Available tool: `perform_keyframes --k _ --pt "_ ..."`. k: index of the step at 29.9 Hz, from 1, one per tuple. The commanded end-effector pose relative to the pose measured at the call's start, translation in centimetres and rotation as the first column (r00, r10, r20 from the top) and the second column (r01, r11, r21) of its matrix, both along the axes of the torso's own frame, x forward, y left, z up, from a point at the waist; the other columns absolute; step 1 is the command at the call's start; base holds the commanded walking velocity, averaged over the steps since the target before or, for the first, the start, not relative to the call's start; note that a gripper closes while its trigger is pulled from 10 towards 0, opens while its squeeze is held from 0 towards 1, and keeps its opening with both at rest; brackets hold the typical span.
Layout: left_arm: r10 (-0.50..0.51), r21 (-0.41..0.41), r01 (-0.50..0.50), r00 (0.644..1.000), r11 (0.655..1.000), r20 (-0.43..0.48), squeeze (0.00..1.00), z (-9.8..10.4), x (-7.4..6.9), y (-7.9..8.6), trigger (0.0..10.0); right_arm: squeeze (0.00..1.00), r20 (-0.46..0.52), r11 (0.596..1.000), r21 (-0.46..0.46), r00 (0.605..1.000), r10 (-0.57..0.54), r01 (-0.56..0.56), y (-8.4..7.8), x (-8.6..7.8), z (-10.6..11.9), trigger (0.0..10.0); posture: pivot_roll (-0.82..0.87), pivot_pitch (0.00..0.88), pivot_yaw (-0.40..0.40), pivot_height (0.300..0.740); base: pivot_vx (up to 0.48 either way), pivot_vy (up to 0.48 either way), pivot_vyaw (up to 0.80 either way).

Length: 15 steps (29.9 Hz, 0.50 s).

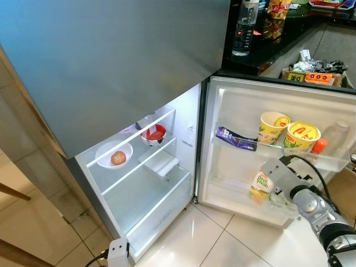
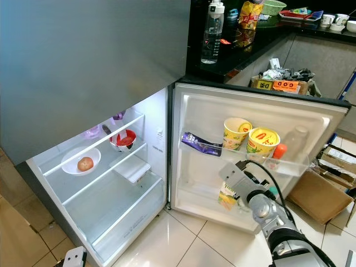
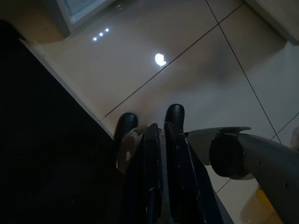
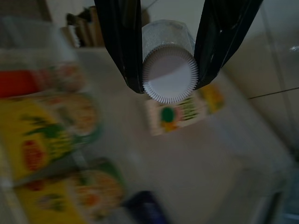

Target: Restocking fridge

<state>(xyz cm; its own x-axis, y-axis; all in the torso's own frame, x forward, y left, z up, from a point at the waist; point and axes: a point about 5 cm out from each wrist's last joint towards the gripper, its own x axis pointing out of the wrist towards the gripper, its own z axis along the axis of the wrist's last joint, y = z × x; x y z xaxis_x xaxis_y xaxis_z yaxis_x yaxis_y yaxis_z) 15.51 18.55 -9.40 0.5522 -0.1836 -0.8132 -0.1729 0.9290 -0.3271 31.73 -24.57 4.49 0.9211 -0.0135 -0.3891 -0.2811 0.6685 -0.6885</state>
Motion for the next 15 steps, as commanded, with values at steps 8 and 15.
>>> perform_keyframes --k 8,15 --pt "-0.008 0.000 0.008 1.000 1.000 0.005 0.00 0.0 0.0 0.0 10.0 0.00 -0.242 0.978 0.201 0.970 -0.011 0.061 2.3 -4.2 -5.6 10.0 -0.07 0.000 -0.013 0.740 0.000 0.000 0.00" --pt "-0.015 -0.001 0.015 1.000 1.000 0.005 0.00 0.0 -0.1 0.0 10.0 0.00 -0.395 0.929 0.245 0.903 -0.167 0.279 1.0 -9.0 -9.2 10.0 -0.08 0.000 -0.014 0.740 0.000 0.000 0.00"
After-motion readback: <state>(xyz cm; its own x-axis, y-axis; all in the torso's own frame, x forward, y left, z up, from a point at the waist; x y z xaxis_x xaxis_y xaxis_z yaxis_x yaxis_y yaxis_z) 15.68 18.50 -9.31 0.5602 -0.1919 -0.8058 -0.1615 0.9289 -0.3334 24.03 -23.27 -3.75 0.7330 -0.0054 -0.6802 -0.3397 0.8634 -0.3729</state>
